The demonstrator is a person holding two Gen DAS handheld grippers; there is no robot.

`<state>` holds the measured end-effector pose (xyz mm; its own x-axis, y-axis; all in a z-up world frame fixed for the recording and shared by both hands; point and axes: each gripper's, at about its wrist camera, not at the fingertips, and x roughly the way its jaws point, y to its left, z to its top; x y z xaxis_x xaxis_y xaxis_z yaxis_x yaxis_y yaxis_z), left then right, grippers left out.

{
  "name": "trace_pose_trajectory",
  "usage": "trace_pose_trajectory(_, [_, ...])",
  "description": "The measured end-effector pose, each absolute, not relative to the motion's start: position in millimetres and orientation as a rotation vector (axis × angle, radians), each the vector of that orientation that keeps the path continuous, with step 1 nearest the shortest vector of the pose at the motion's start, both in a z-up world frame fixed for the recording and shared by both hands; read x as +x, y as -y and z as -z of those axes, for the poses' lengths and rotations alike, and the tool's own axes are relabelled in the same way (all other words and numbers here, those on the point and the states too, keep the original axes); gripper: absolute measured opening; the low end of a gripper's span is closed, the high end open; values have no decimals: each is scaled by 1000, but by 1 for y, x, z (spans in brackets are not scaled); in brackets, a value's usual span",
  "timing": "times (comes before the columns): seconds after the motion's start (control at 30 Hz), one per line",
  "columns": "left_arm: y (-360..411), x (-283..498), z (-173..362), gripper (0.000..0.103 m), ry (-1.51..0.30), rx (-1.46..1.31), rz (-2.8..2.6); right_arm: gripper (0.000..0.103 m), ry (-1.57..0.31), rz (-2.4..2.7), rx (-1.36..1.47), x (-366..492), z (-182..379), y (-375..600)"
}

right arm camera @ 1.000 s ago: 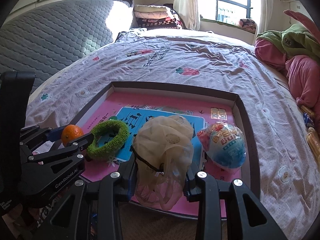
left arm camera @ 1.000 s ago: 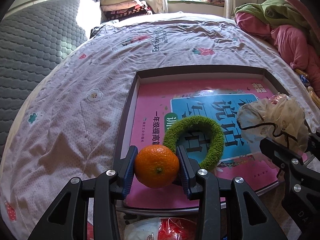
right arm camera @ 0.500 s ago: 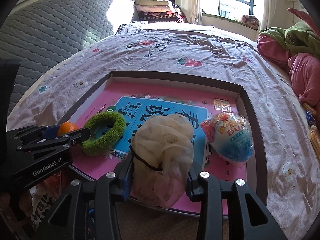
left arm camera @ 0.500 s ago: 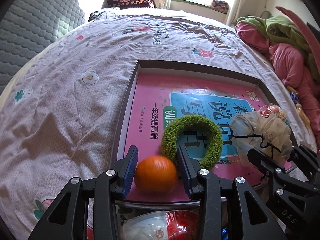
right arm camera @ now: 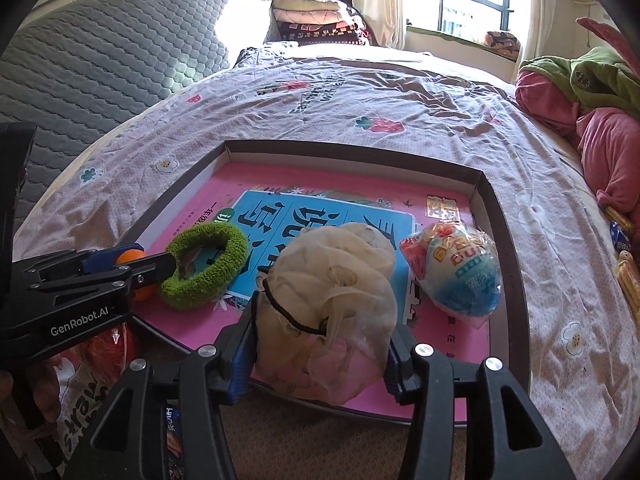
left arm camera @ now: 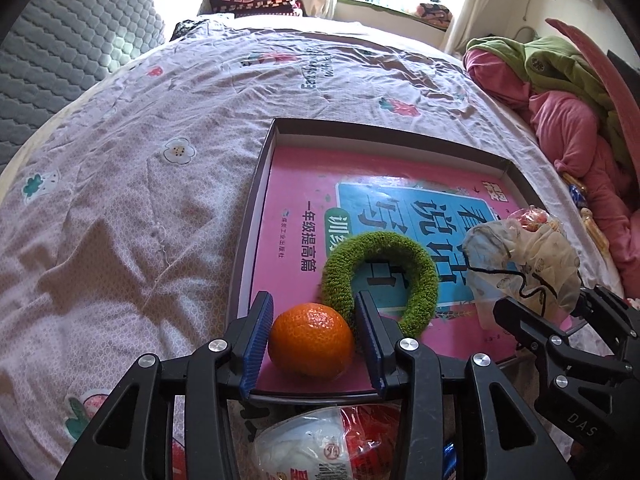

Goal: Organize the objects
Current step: 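Lower orange onto pink book and open left gripper while right releases mesh bag beside it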

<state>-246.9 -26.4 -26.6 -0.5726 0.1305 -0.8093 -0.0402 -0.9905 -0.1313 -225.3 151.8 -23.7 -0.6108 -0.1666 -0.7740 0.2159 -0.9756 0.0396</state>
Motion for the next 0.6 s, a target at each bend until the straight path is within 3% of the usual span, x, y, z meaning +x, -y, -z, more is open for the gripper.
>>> trace_pose_trajectory(0.43, [23,-244,26,51,150,-1399,-2696,55,-69,2658,1242,-222,16,-158])
trace_pose_trajectory(0.6, [21,-244,22,59,155,-1376,-2708,56,-65,2668,1231,-221,13,-159])
